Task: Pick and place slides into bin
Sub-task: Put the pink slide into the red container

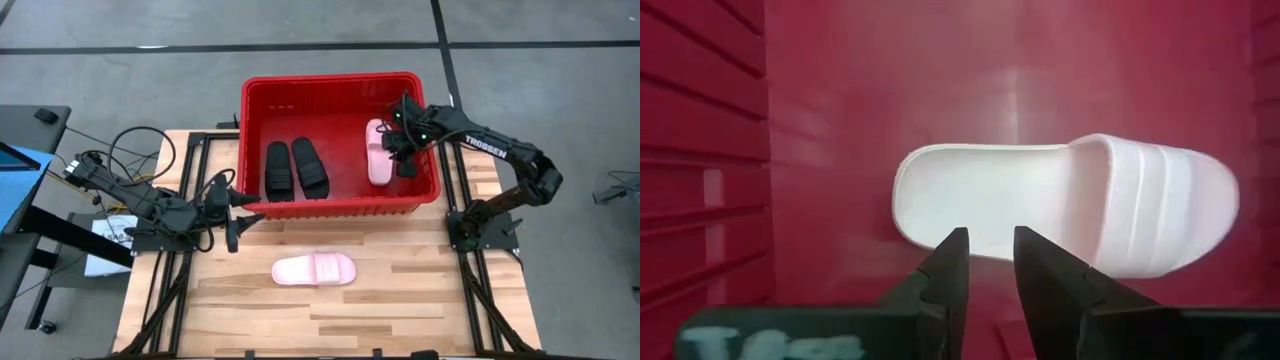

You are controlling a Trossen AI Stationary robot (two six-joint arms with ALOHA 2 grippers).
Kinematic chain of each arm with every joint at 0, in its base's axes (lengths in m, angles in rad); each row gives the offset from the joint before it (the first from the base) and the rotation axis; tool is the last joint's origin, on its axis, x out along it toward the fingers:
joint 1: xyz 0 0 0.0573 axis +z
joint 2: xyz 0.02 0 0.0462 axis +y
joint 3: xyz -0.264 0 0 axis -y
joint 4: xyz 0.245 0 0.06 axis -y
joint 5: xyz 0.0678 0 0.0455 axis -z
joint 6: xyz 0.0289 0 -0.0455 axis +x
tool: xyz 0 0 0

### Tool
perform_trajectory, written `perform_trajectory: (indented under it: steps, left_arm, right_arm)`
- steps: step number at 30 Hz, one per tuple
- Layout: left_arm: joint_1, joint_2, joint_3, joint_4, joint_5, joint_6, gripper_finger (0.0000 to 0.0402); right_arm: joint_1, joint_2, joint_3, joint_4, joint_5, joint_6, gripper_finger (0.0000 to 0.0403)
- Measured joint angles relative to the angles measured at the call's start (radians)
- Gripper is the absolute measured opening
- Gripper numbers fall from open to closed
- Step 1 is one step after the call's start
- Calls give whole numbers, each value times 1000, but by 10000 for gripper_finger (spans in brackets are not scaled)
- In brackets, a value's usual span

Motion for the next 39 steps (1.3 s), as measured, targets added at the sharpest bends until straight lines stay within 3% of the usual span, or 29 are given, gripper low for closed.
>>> perform_trajectory:
  steps: [12,22,25,33,39]
  left_arm:
    - [0,0,0,0,23,52,215]
    - [0,0,0,1,25,55,215]
    - [0,0,0,0,25,56,215]
    - [0,1,0,2,25,55,215]
    - [0,1,0,2,78,44,215]
  right_arm:
    - [220,-65,256,-136,300,113,75]
    - [550,-88,571,-470,600,425,75]
    - [671,-87,625,-606,601,545,75]
    - [941,-92,624,-599,428,965,75]
    - [1115,-43,612,-597,407,1224,75]
